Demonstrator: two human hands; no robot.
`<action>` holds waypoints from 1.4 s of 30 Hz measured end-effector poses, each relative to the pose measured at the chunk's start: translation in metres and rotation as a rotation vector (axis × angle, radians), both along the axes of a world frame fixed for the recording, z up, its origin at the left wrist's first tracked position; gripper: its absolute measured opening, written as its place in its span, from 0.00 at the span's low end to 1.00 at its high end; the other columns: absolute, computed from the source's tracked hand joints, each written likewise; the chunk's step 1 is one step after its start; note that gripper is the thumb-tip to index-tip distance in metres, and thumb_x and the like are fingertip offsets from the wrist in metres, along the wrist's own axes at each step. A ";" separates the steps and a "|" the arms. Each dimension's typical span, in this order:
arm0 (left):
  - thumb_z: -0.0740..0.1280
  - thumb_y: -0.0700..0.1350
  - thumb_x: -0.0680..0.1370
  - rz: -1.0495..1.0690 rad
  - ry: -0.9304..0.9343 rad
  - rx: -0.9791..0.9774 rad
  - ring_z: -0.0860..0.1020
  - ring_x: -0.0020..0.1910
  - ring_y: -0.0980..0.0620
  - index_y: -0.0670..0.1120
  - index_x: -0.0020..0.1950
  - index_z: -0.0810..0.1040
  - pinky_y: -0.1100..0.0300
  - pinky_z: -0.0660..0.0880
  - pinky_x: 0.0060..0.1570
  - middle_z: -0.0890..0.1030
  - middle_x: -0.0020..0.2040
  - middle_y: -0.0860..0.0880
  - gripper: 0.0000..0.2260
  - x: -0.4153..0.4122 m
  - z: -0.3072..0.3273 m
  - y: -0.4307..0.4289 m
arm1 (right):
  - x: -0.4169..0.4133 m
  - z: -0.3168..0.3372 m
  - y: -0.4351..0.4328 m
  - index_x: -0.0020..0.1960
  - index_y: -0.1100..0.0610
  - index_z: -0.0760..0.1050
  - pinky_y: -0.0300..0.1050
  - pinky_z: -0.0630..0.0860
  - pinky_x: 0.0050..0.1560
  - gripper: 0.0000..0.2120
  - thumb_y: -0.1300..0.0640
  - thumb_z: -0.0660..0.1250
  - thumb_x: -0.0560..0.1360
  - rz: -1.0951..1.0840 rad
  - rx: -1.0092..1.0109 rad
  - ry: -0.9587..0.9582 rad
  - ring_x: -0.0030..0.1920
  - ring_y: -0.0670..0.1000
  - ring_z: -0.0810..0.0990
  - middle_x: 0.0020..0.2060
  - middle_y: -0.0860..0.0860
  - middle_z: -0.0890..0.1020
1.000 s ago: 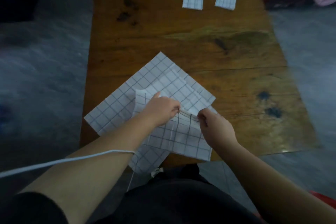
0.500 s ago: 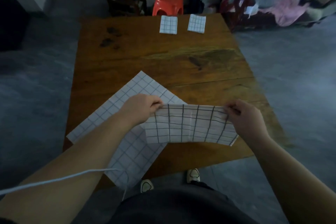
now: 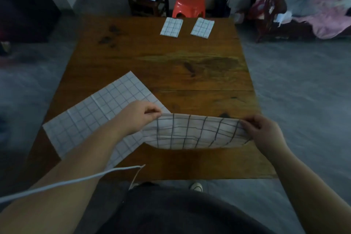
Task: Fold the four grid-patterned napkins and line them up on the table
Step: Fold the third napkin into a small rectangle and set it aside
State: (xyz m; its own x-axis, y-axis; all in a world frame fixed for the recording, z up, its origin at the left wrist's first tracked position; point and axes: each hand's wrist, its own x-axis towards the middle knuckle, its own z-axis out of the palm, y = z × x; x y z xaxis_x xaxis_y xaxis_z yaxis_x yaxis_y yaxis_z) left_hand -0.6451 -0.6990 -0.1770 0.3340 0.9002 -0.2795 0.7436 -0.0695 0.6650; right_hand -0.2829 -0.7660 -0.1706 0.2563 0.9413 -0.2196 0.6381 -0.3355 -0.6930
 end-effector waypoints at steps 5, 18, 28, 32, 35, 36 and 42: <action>0.69 0.47 0.81 0.140 -0.073 -0.010 0.76 0.46 0.69 0.60 0.46 0.80 0.68 0.68 0.44 0.81 0.46 0.62 0.08 0.017 0.002 0.009 | 0.029 -0.006 0.028 0.48 0.50 0.80 0.39 0.68 0.36 0.03 0.53 0.69 0.80 -0.008 0.017 0.006 0.41 0.40 0.76 0.40 0.42 0.80; 0.69 0.53 0.79 0.306 0.315 -0.125 0.78 0.42 0.54 0.54 0.43 0.78 0.56 0.77 0.41 0.80 0.40 0.56 0.07 0.043 -0.138 0.090 | 0.032 -0.155 0.126 0.53 0.51 0.80 0.44 0.68 0.37 0.06 0.51 0.67 0.81 -0.014 -0.360 -0.202 0.42 0.51 0.76 0.43 0.49 0.81; 0.64 0.45 0.80 0.003 0.488 0.261 0.63 0.75 0.45 0.47 0.75 0.66 0.47 0.66 0.72 0.67 0.74 0.46 0.23 0.087 -0.142 0.063 | -0.020 -0.149 0.110 0.78 0.53 0.61 0.57 0.54 0.80 0.25 0.54 0.60 0.82 0.391 -0.170 -0.509 0.81 0.56 0.55 0.80 0.55 0.61; 0.55 0.51 0.84 -0.270 0.489 0.124 0.45 0.82 0.46 0.48 0.83 0.49 0.45 0.45 0.79 0.51 0.83 0.47 0.29 0.129 -0.157 0.039 | -0.060 -0.167 0.083 0.84 0.51 0.45 0.55 0.40 0.81 0.29 0.51 0.49 0.85 0.683 -0.205 -0.500 0.82 0.52 0.39 0.83 0.51 0.46; 0.47 0.58 0.85 -0.256 0.549 0.053 0.41 0.81 0.46 0.50 0.83 0.44 0.43 0.42 0.79 0.46 0.83 0.47 0.29 0.132 -0.175 0.034 | -0.060 -0.181 0.082 0.84 0.51 0.45 0.58 0.41 0.81 0.28 0.46 0.46 0.86 0.668 -0.230 -0.484 0.82 0.51 0.40 0.83 0.50 0.47; 0.45 0.60 0.85 -0.251 0.555 0.054 0.40 0.81 0.46 0.52 0.83 0.43 0.42 0.41 0.79 0.45 0.83 0.48 0.29 0.129 -0.177 0.033 | -0.055 -0.183 0.081 0.84 0.50 0.45 0.58 0.42 0.81 0.29 0.45 0.45 0.86 0.667 -0.229 -0.490 0.82 0.51 0.40 0.83 0.49 0.47; 0.43 0.58 0.85 -0.237 0.628 0.072 0.39 0.81 0.47 0.54 0.83 0.42 0.43 0.41 0.79 0.44 0.83 0.49 0.27 0.074 -0.183 0.029 | 0.005 -0.179 0.076 0.83 0.47 0.42 0.60 0.42 0.81 0.29 0.42 0.44 0.84 0.502 -0.318 -0.556 0.82 0.49 0.38 0.83 0.46 0.44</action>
State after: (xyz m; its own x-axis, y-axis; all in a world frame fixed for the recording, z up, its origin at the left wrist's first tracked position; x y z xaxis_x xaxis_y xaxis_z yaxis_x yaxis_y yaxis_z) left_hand -0.5716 -0.6701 -0.3604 0.3184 0.8464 -0.4270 0.9468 -0.3061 0.0991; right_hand -0.2777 -0.6898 -0.3497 -0.0296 0.8871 -0.4607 0.9876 -0.0451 -0.1504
